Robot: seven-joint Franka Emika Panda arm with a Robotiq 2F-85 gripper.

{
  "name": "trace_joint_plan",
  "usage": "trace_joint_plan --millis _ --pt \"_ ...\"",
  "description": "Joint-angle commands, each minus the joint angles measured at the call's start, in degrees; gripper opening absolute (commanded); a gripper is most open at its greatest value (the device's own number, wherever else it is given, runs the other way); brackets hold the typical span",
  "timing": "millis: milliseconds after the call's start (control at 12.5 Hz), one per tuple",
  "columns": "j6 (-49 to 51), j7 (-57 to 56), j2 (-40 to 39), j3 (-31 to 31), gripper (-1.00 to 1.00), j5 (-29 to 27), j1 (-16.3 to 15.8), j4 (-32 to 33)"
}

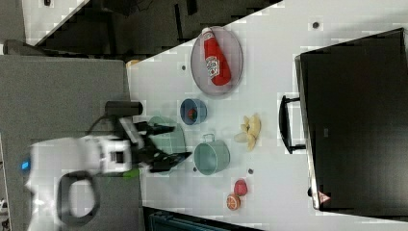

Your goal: Pick banana from table and place on oven.

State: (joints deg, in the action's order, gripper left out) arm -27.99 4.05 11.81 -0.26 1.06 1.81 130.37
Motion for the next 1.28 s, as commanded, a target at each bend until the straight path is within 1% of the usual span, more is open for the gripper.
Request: trace_joint_plan --millis 80,560,960,1200,1280 --pt "-9.22 1.58 -3.80 -0.25 1.00 0.00 -0.20 4.25" --pt "-24.95 1.82 -17.97 -0.30 1.00 -0.01 -0.17 8.83" --pt "-37.89 1.84 -26.39 -0.31 1.00 -0.01 -0.16 11.77" --pt "-41.02 1.91 -29.62 -0.31 1.00 -0.01 -0.16 12.03" --pt "-41.22 1.91 -30.26 -0.28 0.92 -0.01 -0.17 12.05"
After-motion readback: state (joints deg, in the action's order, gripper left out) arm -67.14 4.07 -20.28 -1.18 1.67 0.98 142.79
